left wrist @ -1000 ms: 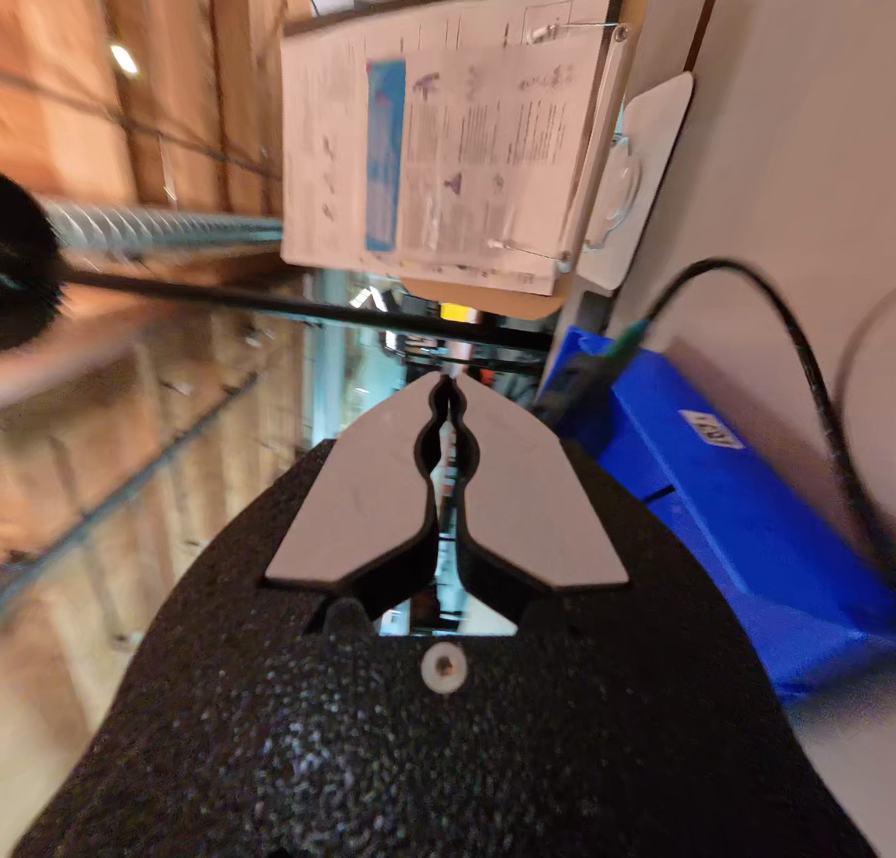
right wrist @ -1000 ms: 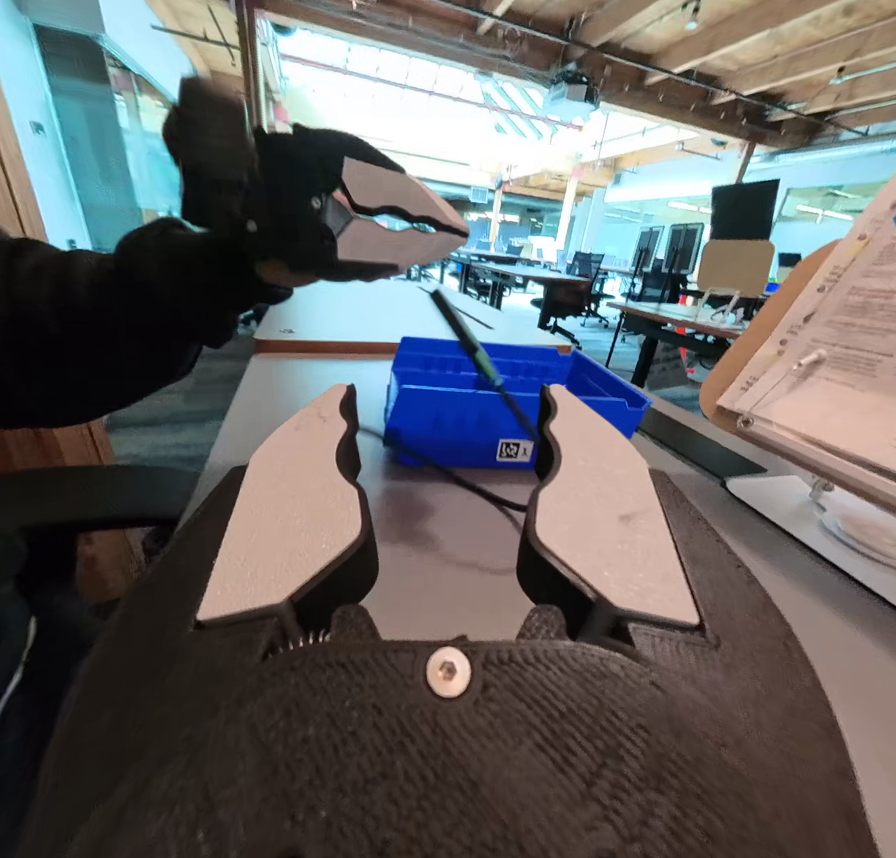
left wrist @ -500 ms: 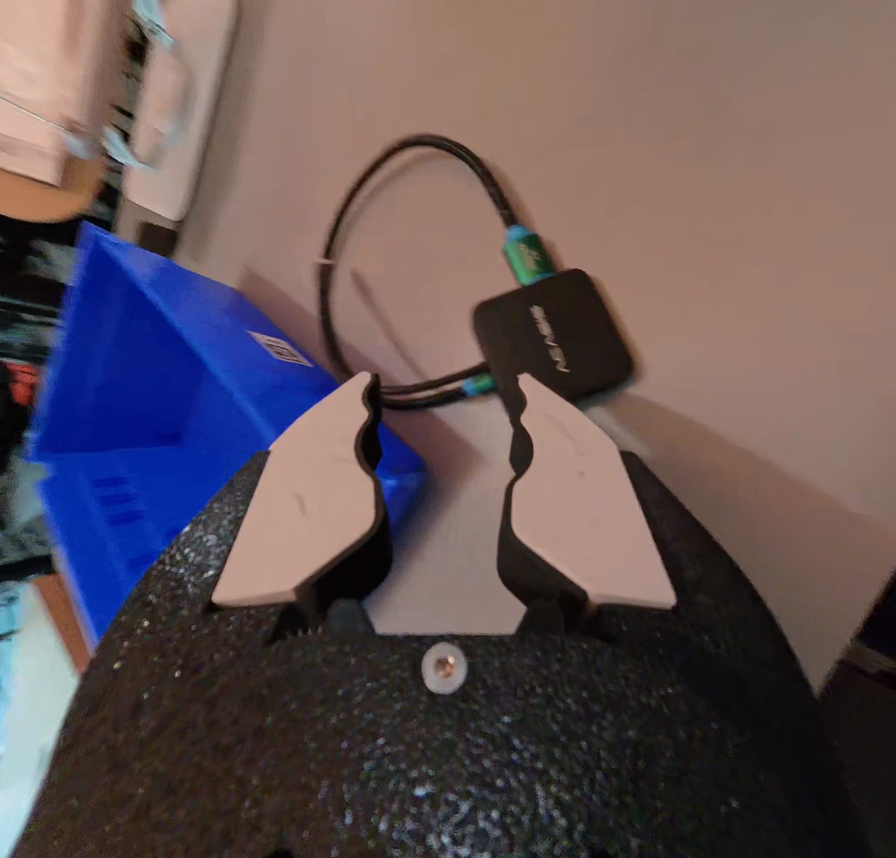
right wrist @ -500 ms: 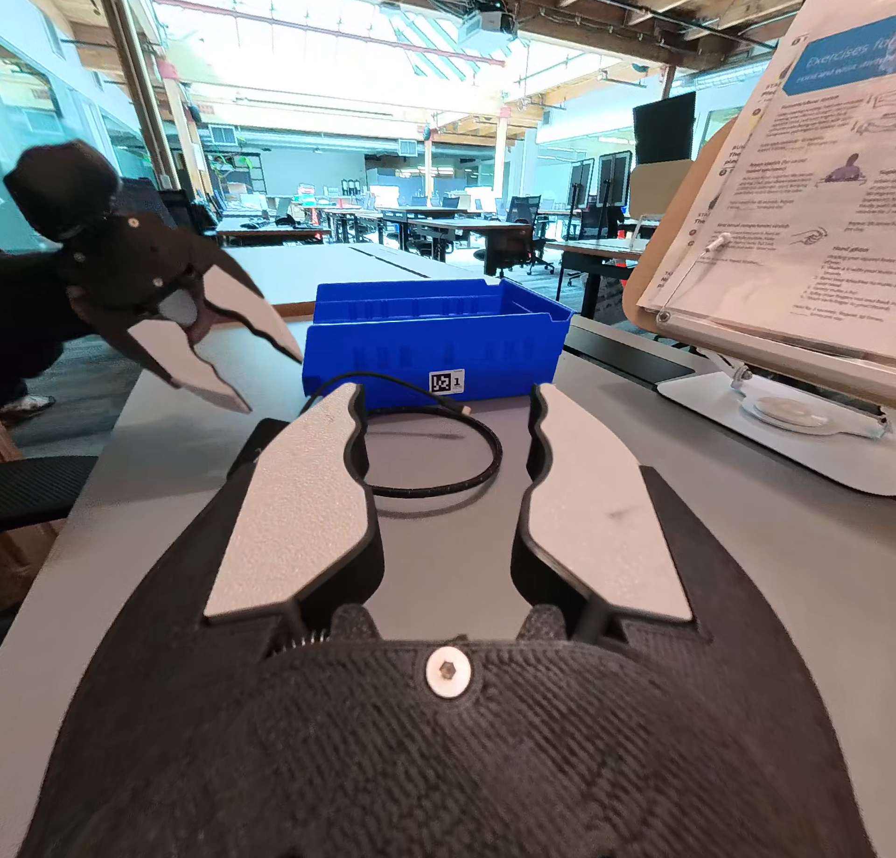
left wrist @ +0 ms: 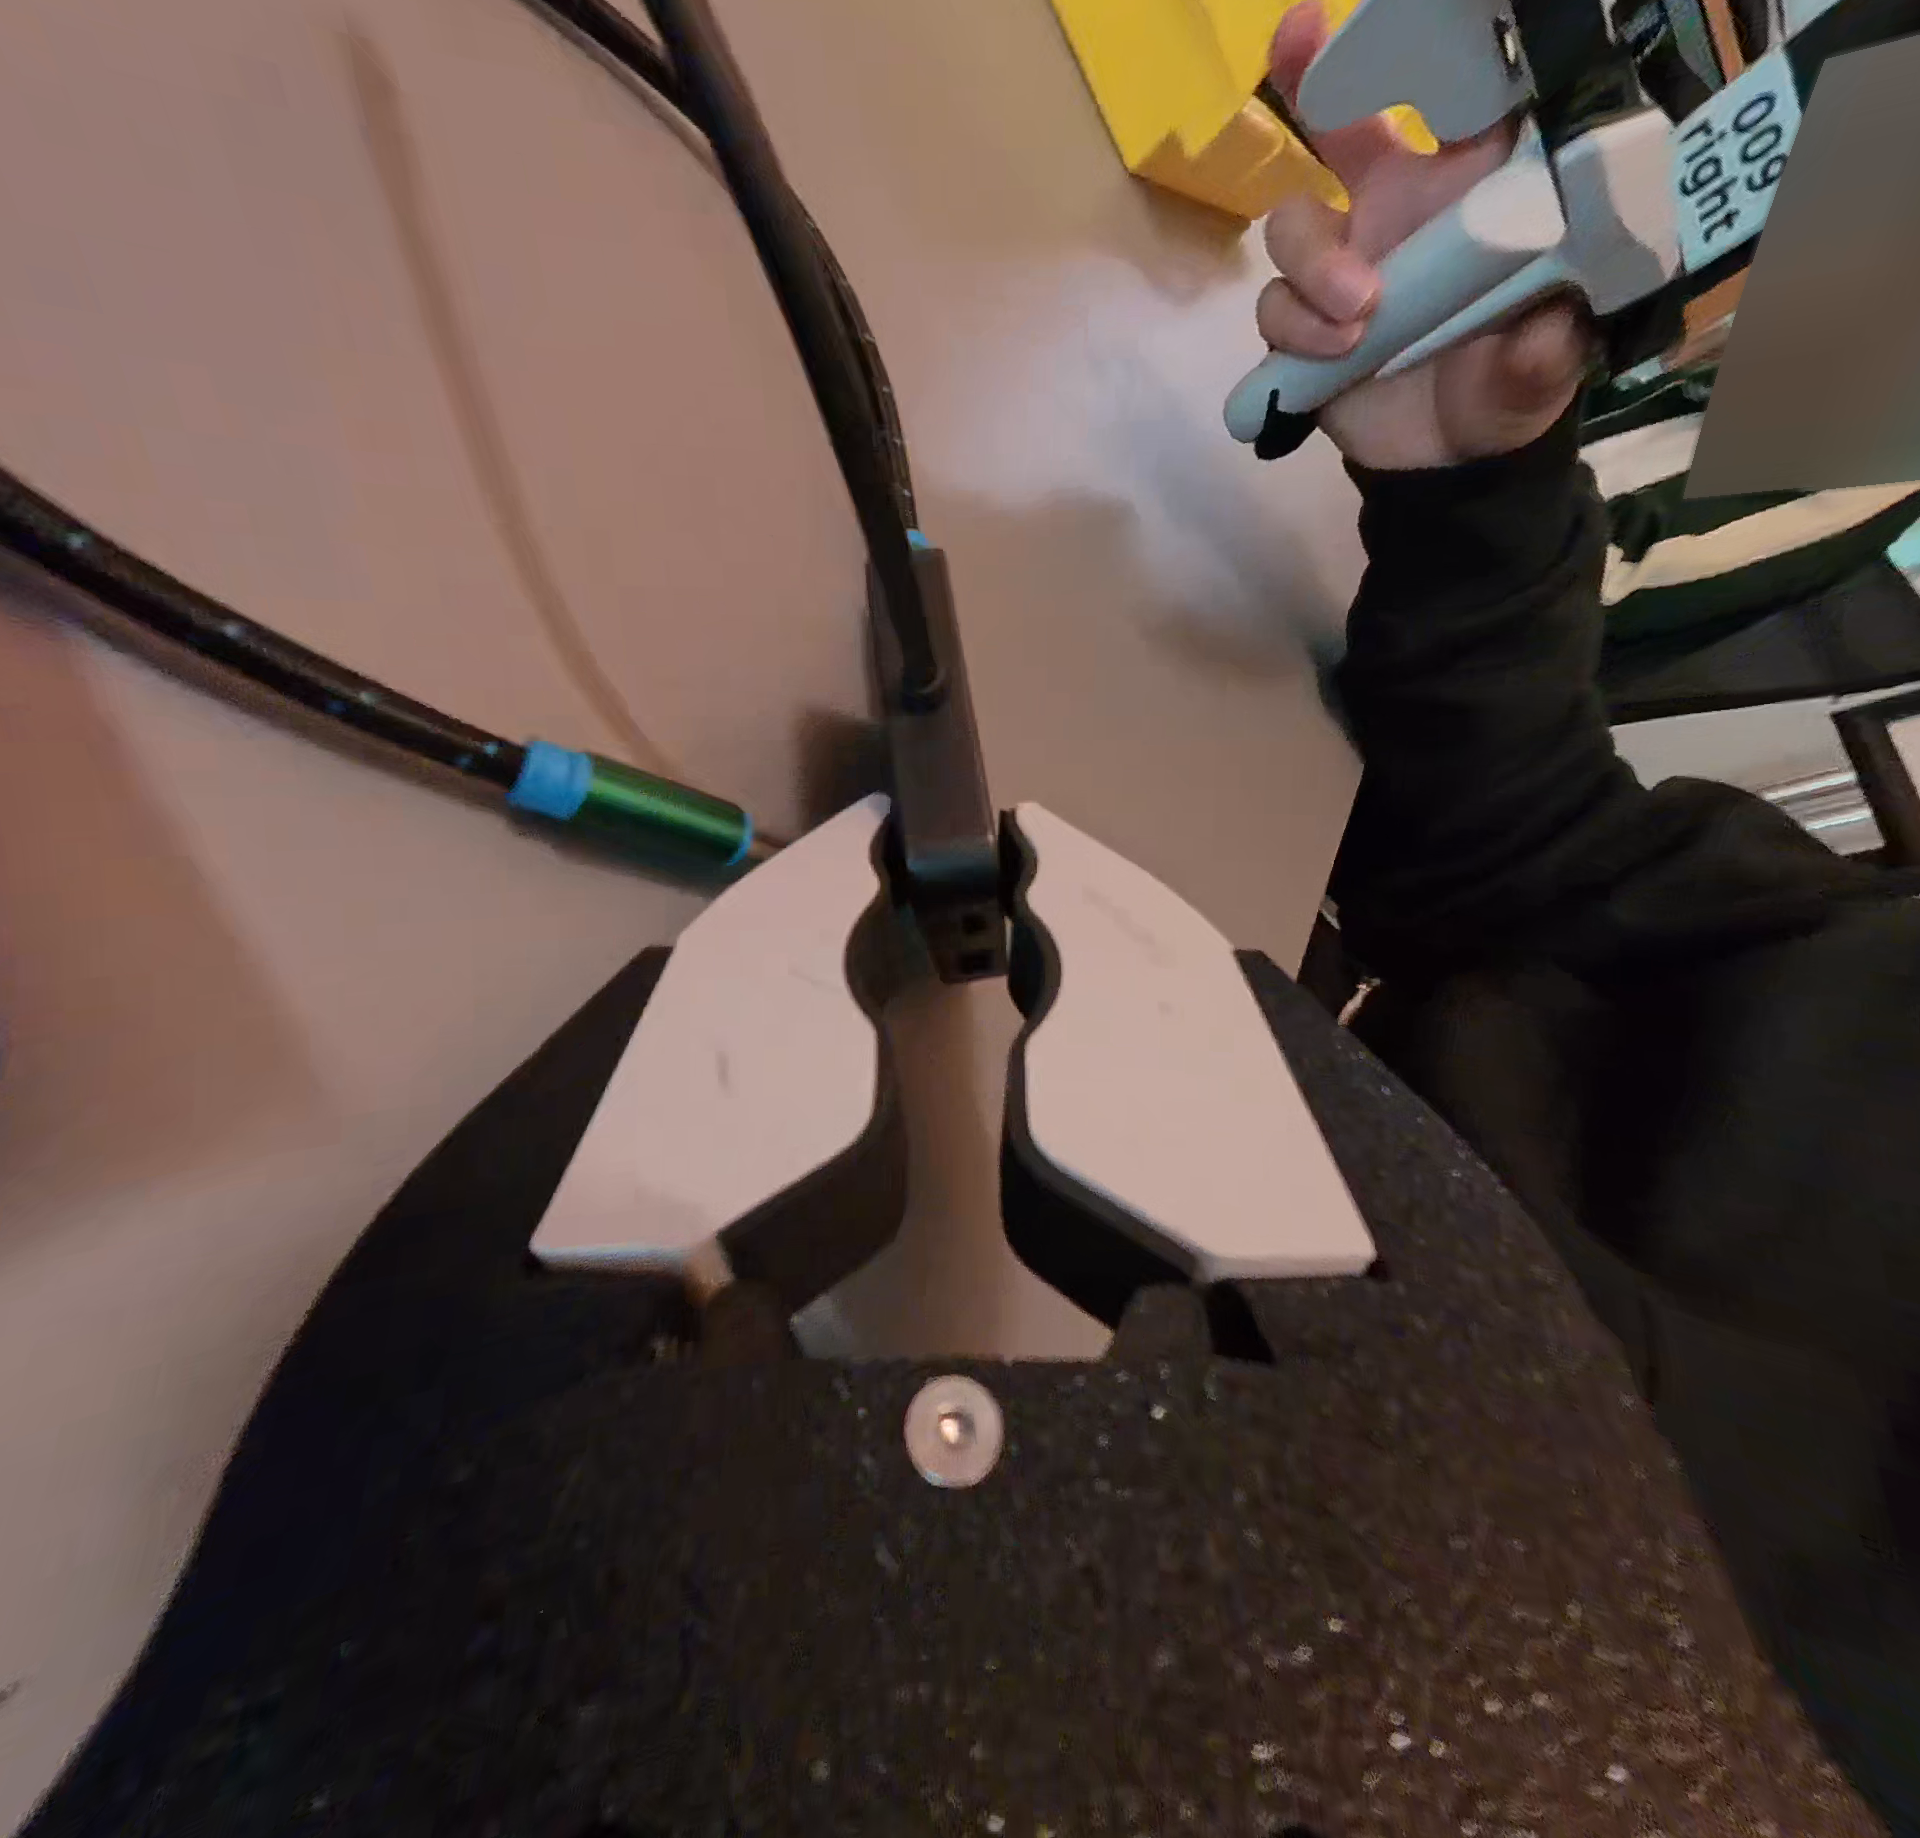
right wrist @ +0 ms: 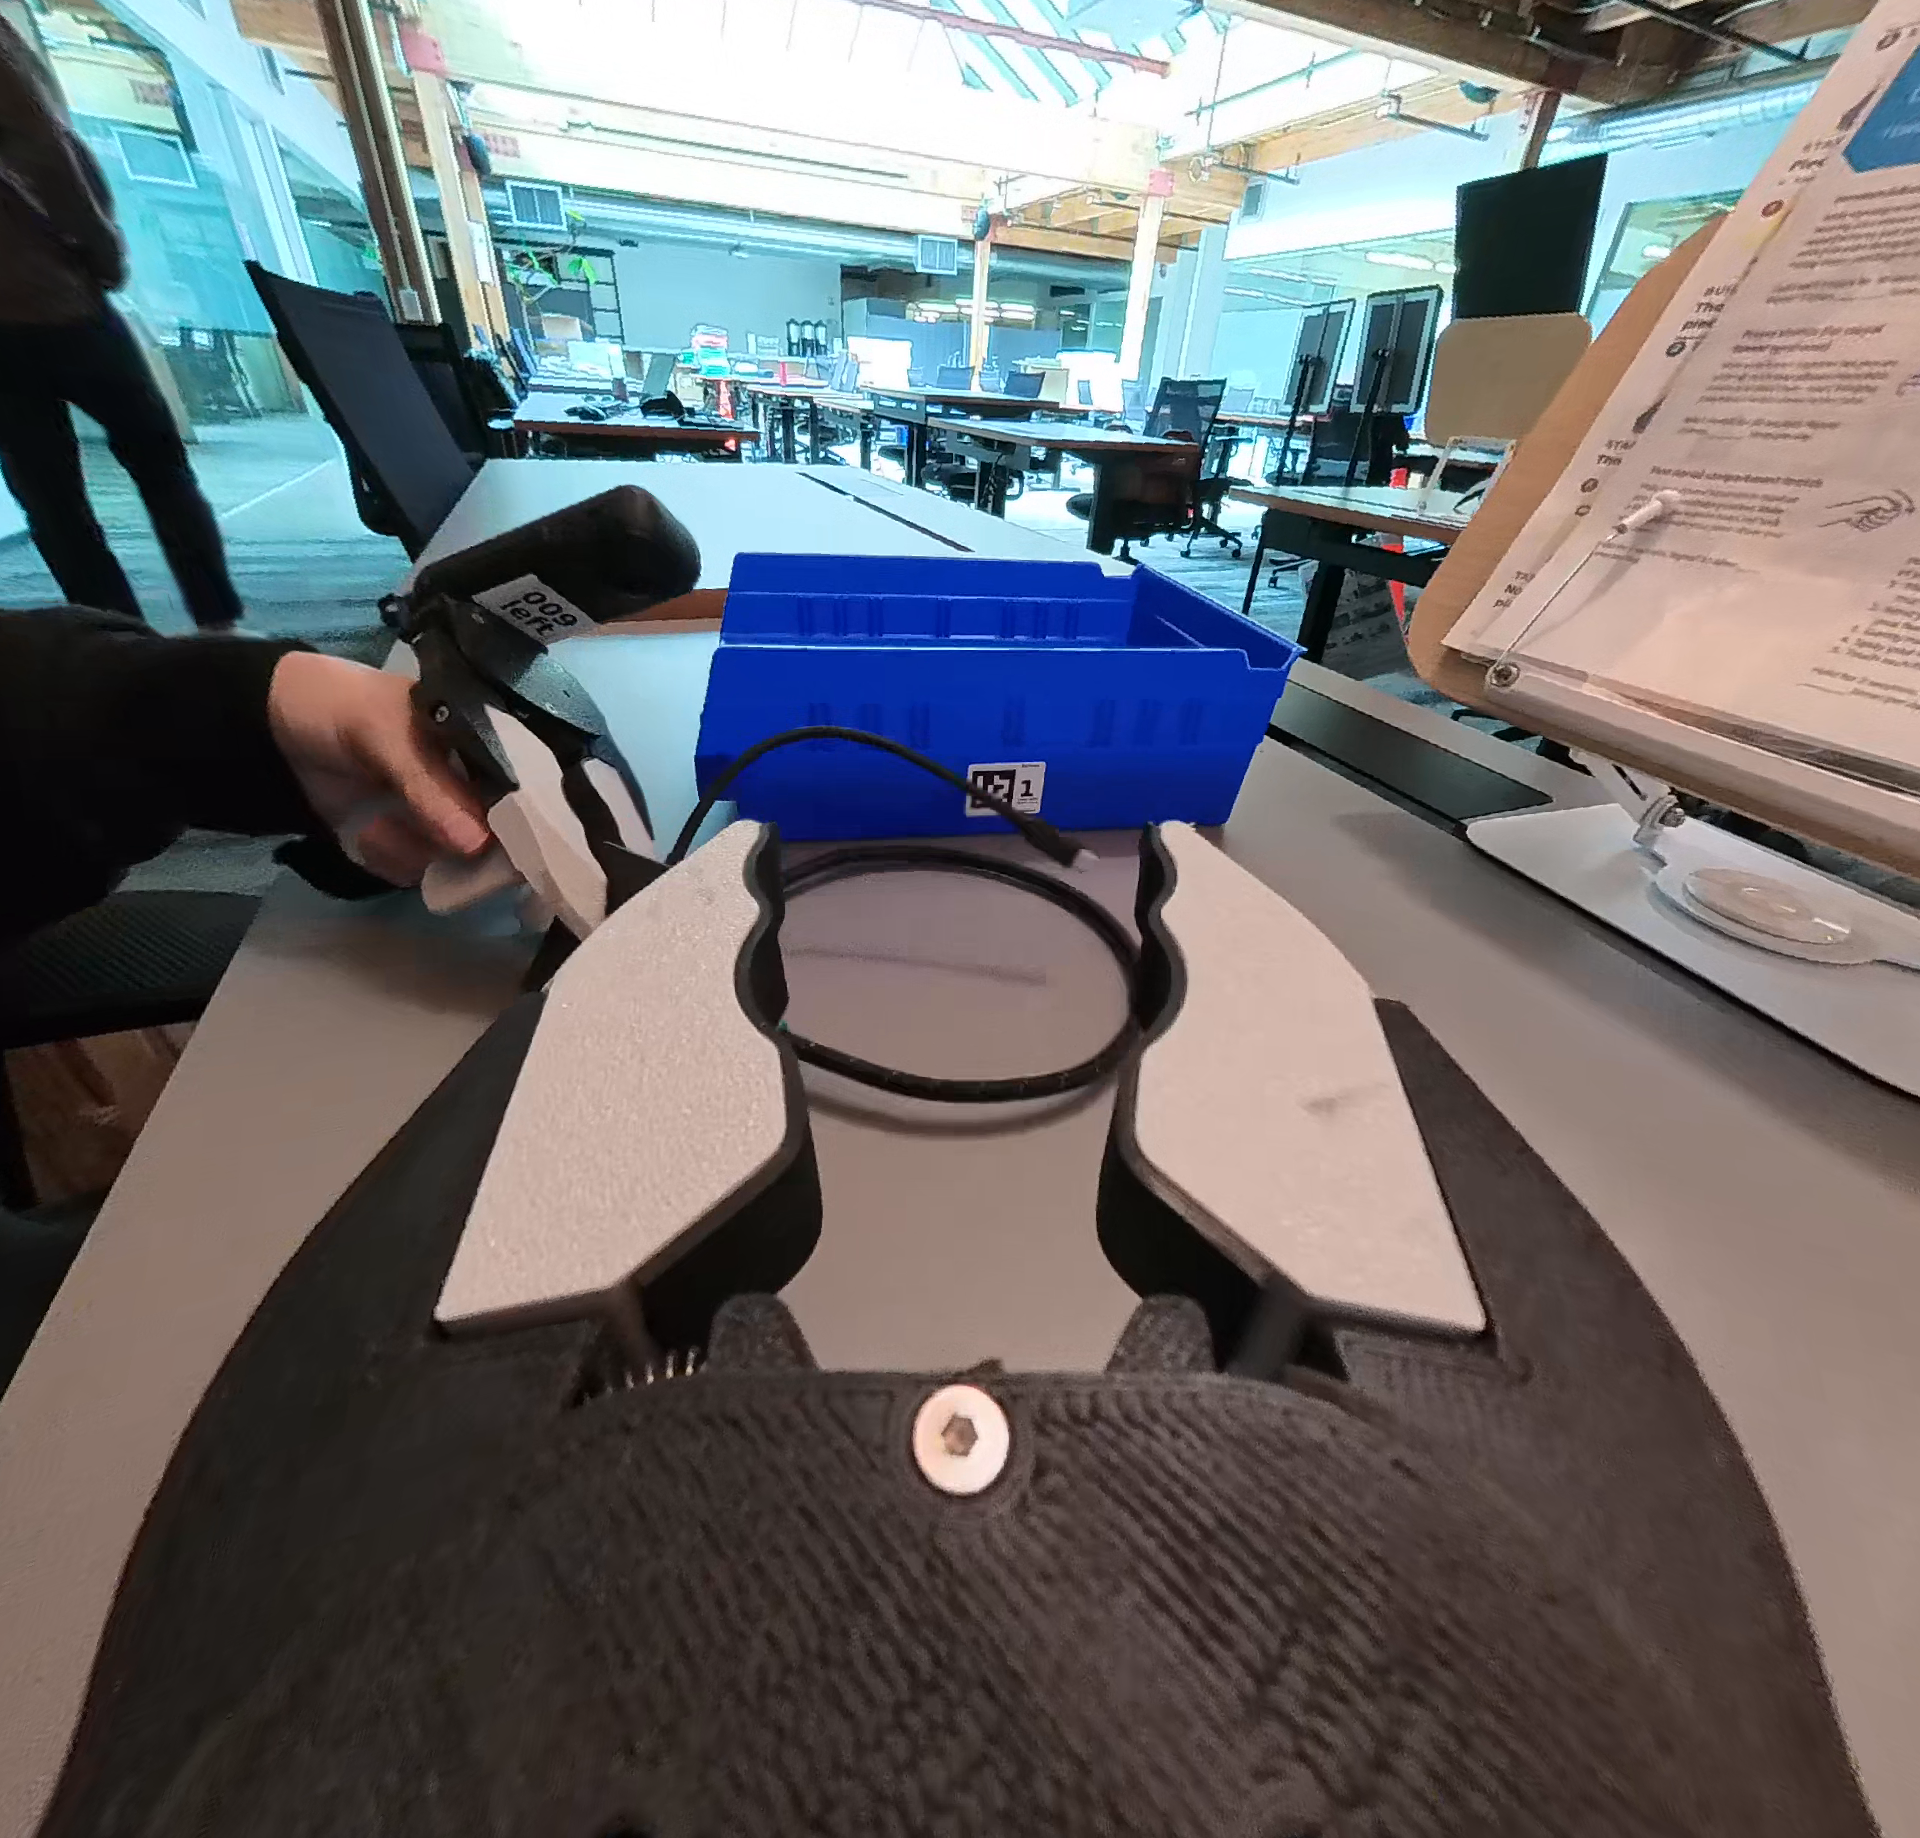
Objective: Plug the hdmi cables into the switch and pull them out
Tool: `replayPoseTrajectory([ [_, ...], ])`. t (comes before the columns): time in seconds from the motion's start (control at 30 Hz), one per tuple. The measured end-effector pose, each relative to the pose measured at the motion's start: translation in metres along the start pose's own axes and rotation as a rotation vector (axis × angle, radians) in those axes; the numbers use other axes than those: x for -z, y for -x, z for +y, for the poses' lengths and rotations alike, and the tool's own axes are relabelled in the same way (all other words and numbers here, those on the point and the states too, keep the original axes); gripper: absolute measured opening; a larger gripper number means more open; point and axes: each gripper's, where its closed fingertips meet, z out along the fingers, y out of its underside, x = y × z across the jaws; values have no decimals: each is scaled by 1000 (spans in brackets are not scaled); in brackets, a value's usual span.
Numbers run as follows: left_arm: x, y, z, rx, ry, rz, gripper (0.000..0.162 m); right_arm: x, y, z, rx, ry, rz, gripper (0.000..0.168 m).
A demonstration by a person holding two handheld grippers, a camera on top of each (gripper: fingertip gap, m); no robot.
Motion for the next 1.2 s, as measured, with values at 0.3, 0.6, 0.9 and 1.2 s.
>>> replayPoseTrajectory([
  [0.3,25,-99,-127,-503,-482,-1,14,10,-2,-17,-255,-26,-42,82],
  [0.6,4,-179,-163,-632,-594,265,13,11,39,-57,-352,-167,-254,78],
  [0.9,-14,-110,-155,-459,-683,239,13,11,46,4,-554,81,-380,71],
  [1.2,-22,-64,-147,-271,-673,203,14,26,52,35,-212,435,-283,52],
])
